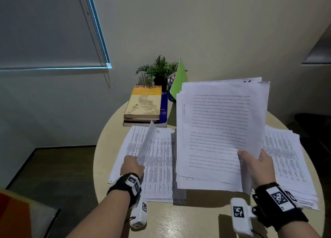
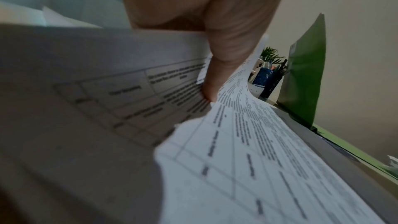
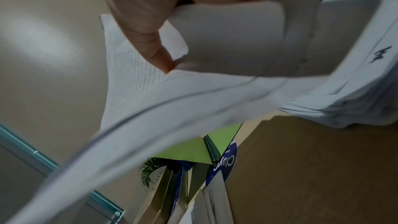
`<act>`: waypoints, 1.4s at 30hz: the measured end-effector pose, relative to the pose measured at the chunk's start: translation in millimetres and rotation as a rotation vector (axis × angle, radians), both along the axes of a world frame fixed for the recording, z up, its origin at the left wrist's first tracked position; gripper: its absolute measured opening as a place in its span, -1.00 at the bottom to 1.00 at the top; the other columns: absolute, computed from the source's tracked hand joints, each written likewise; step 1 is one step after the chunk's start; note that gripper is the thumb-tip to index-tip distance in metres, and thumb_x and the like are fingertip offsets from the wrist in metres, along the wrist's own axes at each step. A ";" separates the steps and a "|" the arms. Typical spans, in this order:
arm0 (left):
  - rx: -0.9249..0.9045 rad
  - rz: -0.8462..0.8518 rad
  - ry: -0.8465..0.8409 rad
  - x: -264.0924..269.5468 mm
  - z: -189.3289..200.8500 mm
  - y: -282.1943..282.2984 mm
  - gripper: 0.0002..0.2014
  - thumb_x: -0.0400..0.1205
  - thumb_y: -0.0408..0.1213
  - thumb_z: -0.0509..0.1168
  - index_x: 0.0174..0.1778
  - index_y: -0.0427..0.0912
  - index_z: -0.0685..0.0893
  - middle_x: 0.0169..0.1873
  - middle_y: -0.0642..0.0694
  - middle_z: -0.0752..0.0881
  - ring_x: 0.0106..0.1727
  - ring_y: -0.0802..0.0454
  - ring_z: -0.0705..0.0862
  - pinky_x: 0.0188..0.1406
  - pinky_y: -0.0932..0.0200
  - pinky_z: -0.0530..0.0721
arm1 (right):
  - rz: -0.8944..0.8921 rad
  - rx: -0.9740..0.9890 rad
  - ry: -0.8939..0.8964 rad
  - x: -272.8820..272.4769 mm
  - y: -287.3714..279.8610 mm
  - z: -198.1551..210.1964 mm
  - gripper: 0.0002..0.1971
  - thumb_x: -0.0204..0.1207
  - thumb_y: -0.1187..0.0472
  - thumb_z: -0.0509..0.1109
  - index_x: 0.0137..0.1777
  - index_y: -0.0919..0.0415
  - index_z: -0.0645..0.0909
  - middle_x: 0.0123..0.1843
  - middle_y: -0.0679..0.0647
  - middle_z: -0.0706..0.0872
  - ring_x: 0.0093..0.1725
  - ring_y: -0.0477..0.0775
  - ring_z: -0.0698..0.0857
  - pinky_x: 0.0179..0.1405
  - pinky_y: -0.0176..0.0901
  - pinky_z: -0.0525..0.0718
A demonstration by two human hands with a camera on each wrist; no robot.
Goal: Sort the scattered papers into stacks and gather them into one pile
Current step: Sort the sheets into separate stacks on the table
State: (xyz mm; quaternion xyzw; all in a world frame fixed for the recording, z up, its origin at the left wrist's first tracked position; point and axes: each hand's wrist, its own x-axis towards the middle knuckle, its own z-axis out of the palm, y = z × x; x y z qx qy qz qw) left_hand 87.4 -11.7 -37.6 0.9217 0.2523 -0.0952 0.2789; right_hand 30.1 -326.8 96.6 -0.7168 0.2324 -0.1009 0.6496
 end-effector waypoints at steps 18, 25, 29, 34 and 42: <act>0.081 0.130 0.072 -2.8 0.2 34.6 -0.71 0.51 -0.35 0.27 0.13 -0.28 0.70 0.17 -0.31 0.59 0.09 -0.31 0.64 -0.01 0.03 0.66 | 0.075 0.292 -0.057 -11.7 10.7 -4.0 -0.67 0.53 0.58 0.22 0.30 0.55 0.50 -0.13 0.07 0.67 -0.52 -0.42 0.69 -0.56 -0.63 0.57; -0.758 0.289 -0.198 -13.1 4.0 24.9 -0.23 0.38 -0.70 0.39 0.46 -0.09 0.33 0.19 -0.30 0.66 0.07 -0.30 0.72 0.08 -0.28 0.72 | 0.140 0.310 -0.034 -14.5 13.4 -7.9 -0.74 0.54 0.60 0.20 0.18 0.42 0.52 -0.17 0.03 0.67 -0.52 -0.38 0.70 -0.56 -0.61 0.57; -1.027 0.269 -0.192 -33.9 21.8 20.8 -0.35 0.46 -0.70 0.38 0.47 -0.32 0.41 0.29 -0.35 0.65 0.21 -0.30 0.68 0.22 -0.16 0.65 | 0.167 0.344 0.001 -13.0 11.7 -23.5 -0.73 0.52 0.60 0.23 0.16 0.39 0.55 -0.16 0.05 0.76 -0.41 -0.27 0.78 -0.46 -0.54 0.66; -1.043 0.160 -0.160 -56.1 35.7 13.1 -0.73 0.65 -0.42 0.27 0.27 -0.33 0.62 -0.02 -0.20 0.82 -0.01 -0.15 0.79 0.06 -0.06 0.72 | 0.229 0.386 0.078 -11.5 14.9 -46.6 -0.73 0.50 0.57 0.29 0.04 0.24 0.65 -0.11 0.08 0.86 -0.15 0.05 0.84 -0.20 -0.22 0.79; -1.315 0.021 -0.205 -71.2 49.1 1.8 -0.16 0.13 0.20 0.60 0.27 -0.19 0.66 0.15 -0.20 0.78 0.20 -0.16 0.74 0.25 -0.11 0.66 | 0.422 0.451 0.200 -19.1 31.0 -57.3 -0.71 0.36 0.44 0.46 0.09 0.29 0.68 0.00 0.18 0.85 -0.06 0.14 0.84 -0.27 -0.22 0.77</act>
